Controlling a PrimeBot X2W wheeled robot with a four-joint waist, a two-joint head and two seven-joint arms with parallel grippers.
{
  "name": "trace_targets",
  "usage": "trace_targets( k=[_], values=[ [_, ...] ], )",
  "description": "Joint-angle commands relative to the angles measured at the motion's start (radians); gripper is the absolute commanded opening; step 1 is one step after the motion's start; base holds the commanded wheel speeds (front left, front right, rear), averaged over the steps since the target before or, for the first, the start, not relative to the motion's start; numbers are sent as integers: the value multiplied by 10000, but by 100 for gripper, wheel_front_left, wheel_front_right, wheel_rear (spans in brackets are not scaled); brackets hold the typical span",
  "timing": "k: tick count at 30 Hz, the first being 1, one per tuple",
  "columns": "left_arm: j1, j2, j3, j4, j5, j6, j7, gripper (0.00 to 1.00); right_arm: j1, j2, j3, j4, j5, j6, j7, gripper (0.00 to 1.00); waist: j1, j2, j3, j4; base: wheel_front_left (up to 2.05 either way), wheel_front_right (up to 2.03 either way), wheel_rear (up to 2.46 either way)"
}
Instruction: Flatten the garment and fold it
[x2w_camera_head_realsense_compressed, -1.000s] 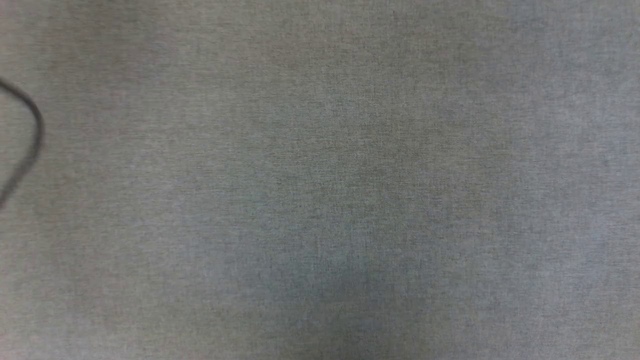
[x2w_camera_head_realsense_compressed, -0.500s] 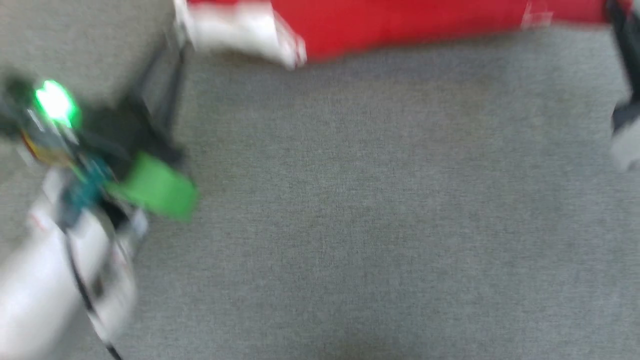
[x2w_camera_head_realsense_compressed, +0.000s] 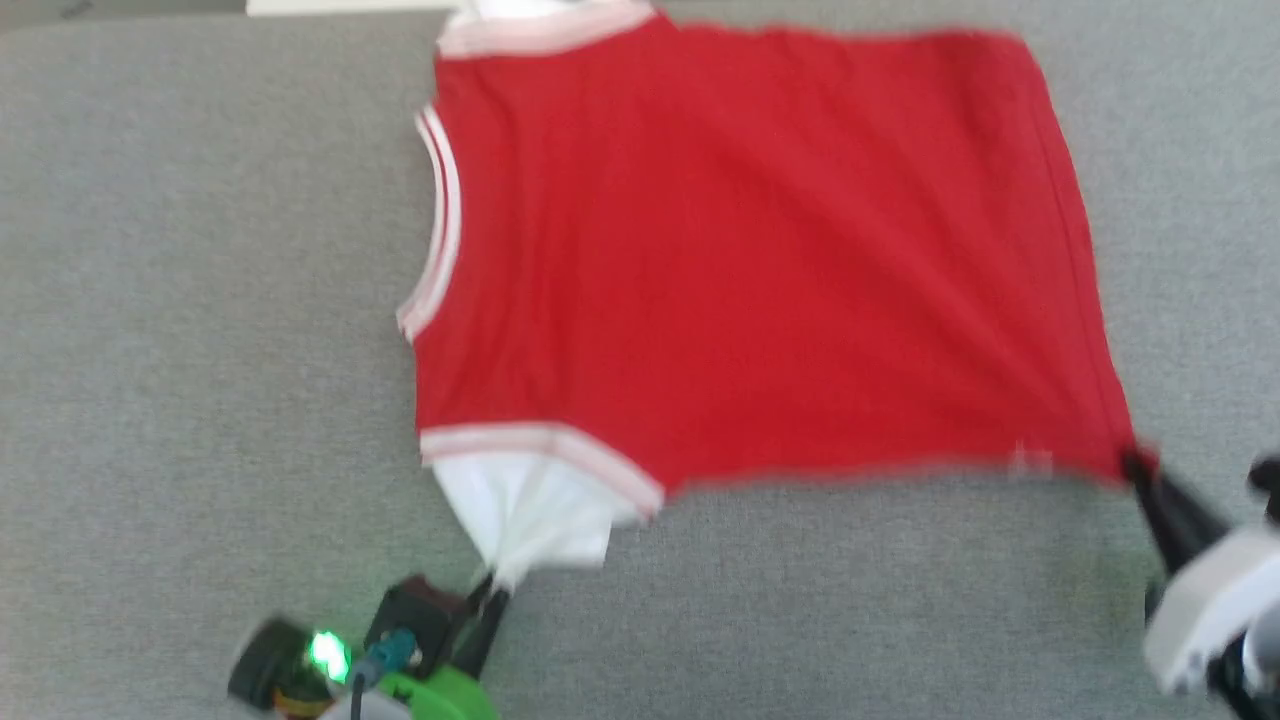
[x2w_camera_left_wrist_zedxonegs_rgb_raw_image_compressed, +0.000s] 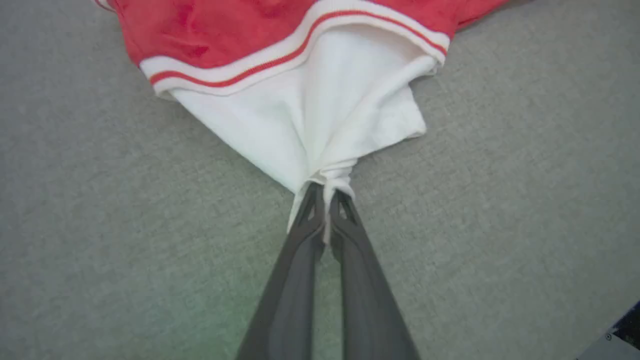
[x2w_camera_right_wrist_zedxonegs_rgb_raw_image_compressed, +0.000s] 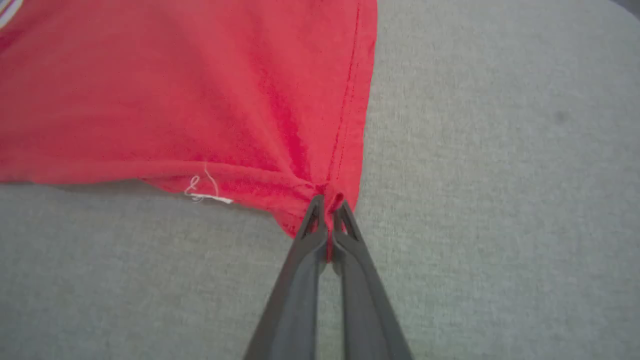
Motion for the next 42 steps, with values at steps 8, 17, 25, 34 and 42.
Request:
trace_targets(
  k=[8,17,25,34,42],
  values=[
    [1596,264,-304,571,-1761,-312,1209,0,2256,-3,-54,367,-25,-13,1178,0,1,0,-1135,181,0,0,0],
    [2426,579,-237,-55,-2626,-72,1759,0,3240,-127,-158,151,231,-13,1635,0,1,0,-1777,238,0,0,0],
    [1455,1195,206,-976,-1705,-18,1428,0,2718,-326,-165,-665,213,-13,1498,0,1,0,-1776,237,0,0,0],
    [-823,1426,629,-2097,-600,-299,2021,0,934,-1236,-141,-1483,304,-13,1743,0,1,0,-662,2,0,0,0],
    [-3000,905,1204,-1302,-483,-1102,1681,0,-782,-1738,112,-1136,315,-13,1860,0,1,0,620,-142,0,0,0]
  ],
)
